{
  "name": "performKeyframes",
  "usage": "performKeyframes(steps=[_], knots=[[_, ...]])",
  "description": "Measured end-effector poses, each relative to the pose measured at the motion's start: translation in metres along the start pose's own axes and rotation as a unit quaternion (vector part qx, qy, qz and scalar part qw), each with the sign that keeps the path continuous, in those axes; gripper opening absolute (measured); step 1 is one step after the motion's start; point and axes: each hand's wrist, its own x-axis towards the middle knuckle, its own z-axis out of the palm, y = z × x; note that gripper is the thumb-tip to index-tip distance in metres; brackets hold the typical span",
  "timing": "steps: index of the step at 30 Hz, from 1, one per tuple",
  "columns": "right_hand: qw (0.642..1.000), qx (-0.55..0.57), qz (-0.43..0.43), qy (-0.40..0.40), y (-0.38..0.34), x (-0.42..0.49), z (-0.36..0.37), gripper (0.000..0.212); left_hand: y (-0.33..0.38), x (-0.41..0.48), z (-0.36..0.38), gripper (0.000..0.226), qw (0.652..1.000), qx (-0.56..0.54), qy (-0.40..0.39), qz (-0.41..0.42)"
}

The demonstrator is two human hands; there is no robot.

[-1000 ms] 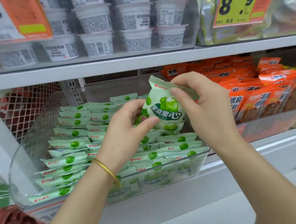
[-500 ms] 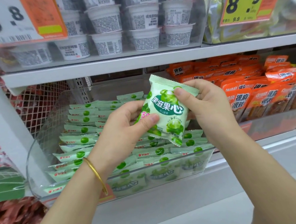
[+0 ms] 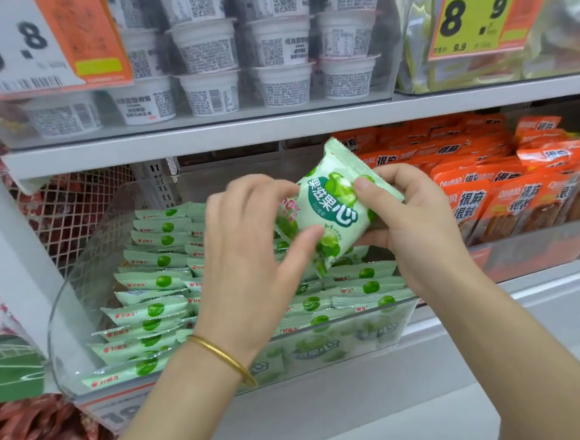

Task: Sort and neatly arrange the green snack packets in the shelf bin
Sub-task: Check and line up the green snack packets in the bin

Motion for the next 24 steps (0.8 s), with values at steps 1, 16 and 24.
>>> performKeyframes(steps=[1,16,24], knots=[[1.0,0.014,0.005,-0.003,-0.001,-0.001,0.0,0.007,0.002,-0.001,0.001,0.049,0.999,-0.015,-0.029,0.008],[0.993,-0.069,-0.067,-0.065,0.002,-0.001,-0.008,0.021,0.006,0.003,-0.003,0.047,0.865,-0.437,-0.13,-0.211],[0.997,0.021,-0.022,-0.068,0.001,0.001,-0.004,0.027,0.011,-0.002,0.0,0.08,0.866,-0.44,-0.172,-0.162]])
